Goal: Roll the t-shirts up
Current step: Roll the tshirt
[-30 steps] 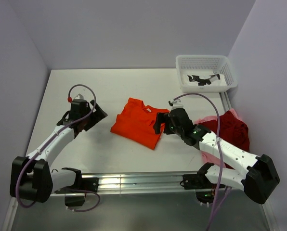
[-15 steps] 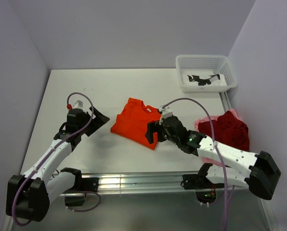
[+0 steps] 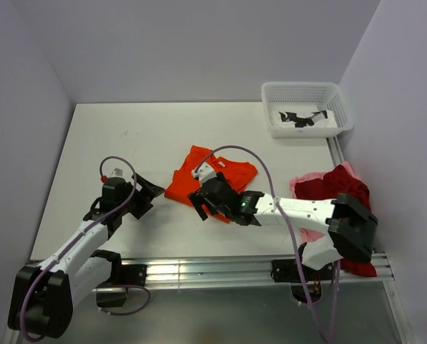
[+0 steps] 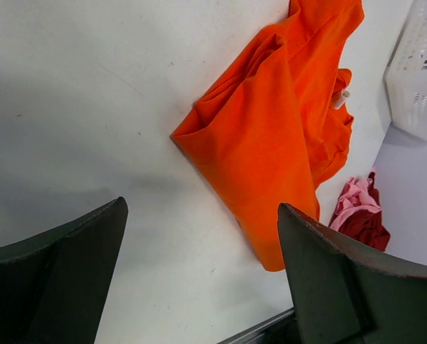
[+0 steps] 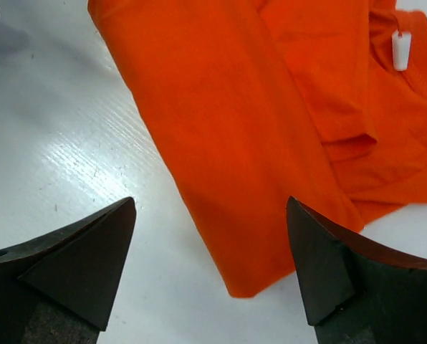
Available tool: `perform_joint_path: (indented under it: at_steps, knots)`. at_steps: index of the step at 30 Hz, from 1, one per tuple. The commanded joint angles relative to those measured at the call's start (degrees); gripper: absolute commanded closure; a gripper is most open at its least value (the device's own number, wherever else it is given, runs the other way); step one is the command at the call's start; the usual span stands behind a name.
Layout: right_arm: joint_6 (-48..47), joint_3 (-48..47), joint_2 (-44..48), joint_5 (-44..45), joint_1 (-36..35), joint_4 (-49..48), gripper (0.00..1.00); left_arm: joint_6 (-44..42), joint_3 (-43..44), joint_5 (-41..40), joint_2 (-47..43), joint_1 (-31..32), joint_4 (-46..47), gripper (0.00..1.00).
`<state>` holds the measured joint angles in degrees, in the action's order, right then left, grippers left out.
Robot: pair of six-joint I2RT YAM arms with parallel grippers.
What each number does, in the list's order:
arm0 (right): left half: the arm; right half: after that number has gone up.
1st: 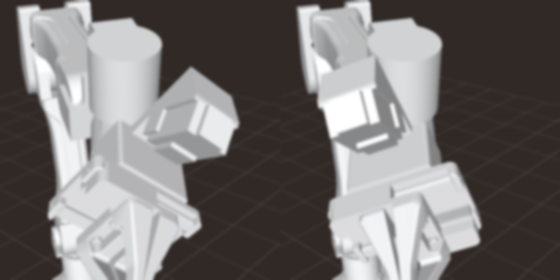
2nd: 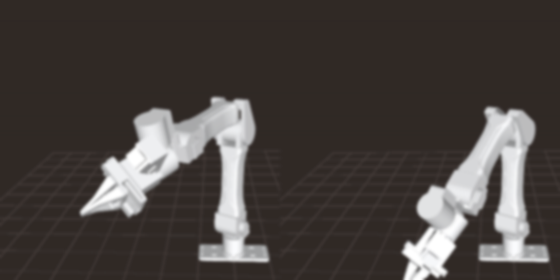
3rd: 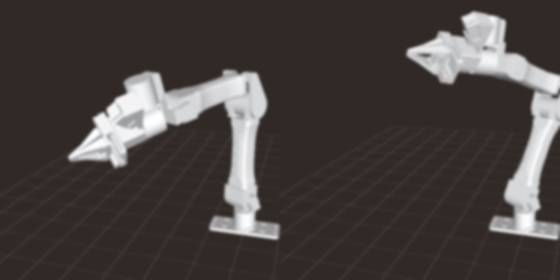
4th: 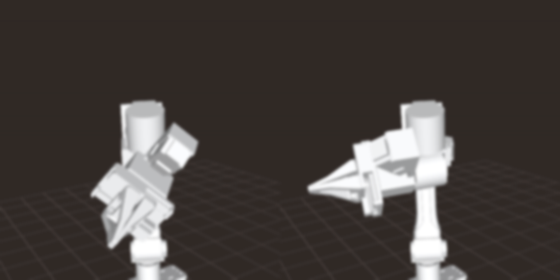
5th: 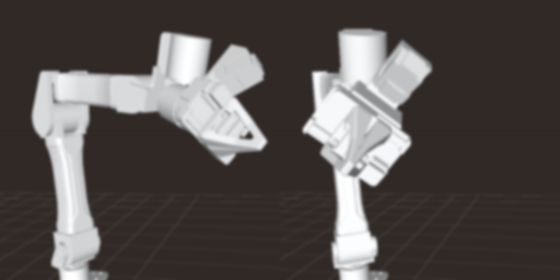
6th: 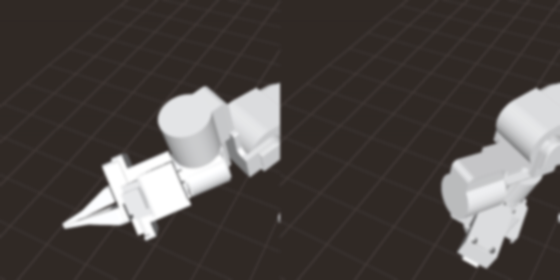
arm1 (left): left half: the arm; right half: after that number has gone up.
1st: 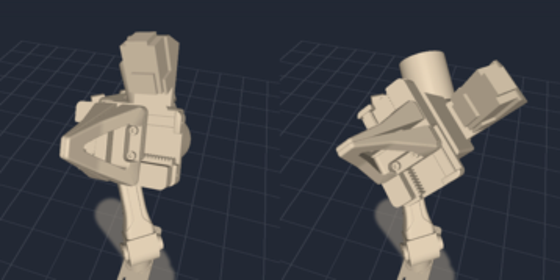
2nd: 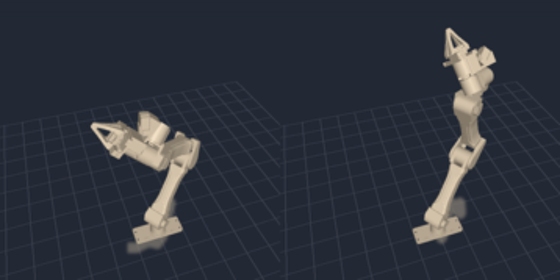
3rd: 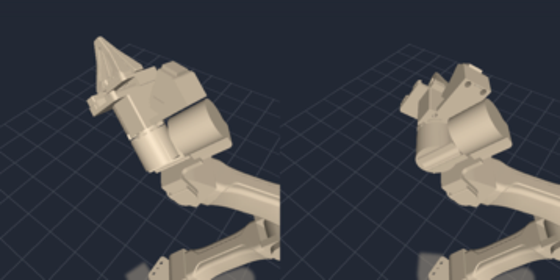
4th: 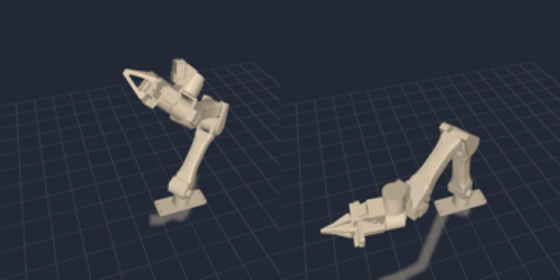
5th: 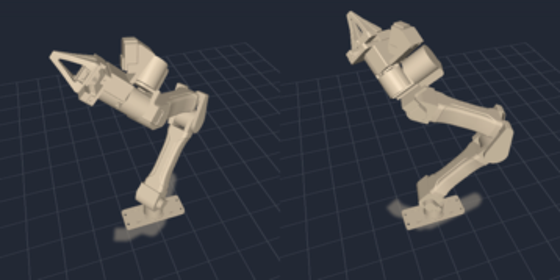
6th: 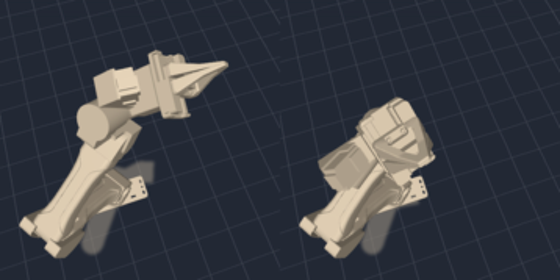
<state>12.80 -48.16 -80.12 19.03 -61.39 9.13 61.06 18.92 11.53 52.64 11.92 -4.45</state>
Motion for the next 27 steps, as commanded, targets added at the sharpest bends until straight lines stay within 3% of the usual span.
perform_joint_path:
  at_steps: [1, 4, 10, 27]
  knots:
    - [-5.67, -5.26, -4.33, 6.02, -1.89, 0.72, 0.11, 3.54, -0.55, 3.14, 2.63, 0.03, 7.25, 0.09]
    - [-8.66, -7.2, -8.21, 6.11, -2.42, 0.11, 0.22, 4.68, -1.25, 4.55, 6.5, 0.12, 11.37, 0.11]
    - [-12.27, -9.75, -13.73, 5.67, -3.65, -1.13, 0.32, 4.95, -0.72, 4.12, 12.21, 0.38, 14.03, 0.12]
    - [-17.89, -14.15, -24.03, 10.59, -6.82, -1.21, 0.35, 3.02, 2.44, 4.47, 13.63, 0.29, 9.99, 0.11]
